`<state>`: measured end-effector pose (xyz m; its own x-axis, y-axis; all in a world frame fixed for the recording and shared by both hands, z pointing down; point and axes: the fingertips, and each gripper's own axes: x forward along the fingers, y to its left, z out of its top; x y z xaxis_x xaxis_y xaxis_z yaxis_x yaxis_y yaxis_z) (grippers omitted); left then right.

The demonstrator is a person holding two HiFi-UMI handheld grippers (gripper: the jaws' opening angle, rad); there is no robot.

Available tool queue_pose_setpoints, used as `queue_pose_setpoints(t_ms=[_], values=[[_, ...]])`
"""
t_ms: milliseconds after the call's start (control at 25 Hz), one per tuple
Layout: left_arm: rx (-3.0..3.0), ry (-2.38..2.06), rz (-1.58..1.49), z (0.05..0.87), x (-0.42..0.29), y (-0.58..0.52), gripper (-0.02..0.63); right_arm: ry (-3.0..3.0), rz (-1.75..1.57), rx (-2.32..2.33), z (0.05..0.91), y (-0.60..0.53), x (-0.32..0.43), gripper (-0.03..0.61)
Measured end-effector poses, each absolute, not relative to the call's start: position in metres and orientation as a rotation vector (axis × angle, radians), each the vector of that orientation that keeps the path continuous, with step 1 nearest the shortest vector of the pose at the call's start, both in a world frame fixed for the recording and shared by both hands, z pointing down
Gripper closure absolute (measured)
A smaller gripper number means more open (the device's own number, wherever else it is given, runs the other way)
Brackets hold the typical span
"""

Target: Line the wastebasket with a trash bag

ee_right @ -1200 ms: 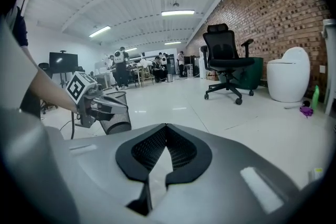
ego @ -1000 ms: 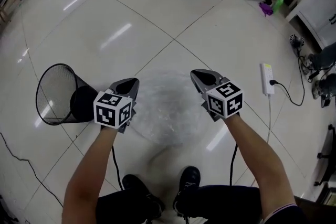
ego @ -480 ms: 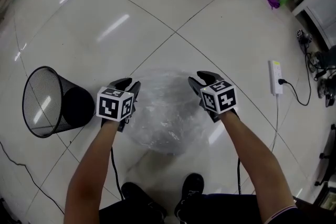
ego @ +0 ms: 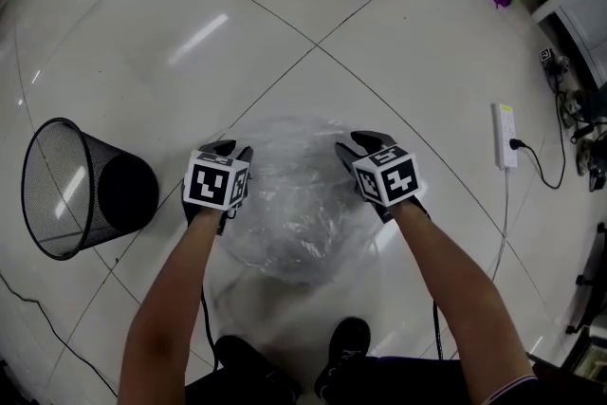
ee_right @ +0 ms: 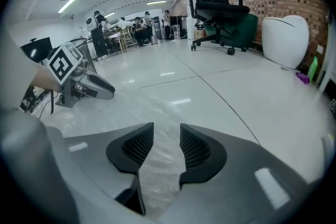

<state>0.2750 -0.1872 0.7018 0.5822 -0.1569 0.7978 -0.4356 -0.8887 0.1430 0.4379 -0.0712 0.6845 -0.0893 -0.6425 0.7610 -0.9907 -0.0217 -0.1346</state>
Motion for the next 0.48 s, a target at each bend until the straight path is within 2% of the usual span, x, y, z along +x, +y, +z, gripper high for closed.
queue_pose_setpoints(t_ms=[160, 360, 400, 480], values=[[2.462, -0.490, 1.254, 0.715, 0.275, -0.187, 0.482, -1.775, 0.932, 1.674, 0.693, -0.070, 0.434, 0.462], [2.442, -0.502, 1.262, 0.722, 0.277, -0.185, 0.491, -1.779, 0.918, 1.660, 0.696, -0.071, 0.431, 0.548], [2.450, -0.501, 1.249, 0.720, 0.279, -0.185, 0.507, -1.785, 0.916, 1.659, 0.696, -0.071, 0.430, 0.565], [2.476, -0.496, 1.214, 0.714, 0.282, -0.184, 0.579, -1.805, 0.910, 1.657, 0.691, -0.072, 0.426, 0.574]])
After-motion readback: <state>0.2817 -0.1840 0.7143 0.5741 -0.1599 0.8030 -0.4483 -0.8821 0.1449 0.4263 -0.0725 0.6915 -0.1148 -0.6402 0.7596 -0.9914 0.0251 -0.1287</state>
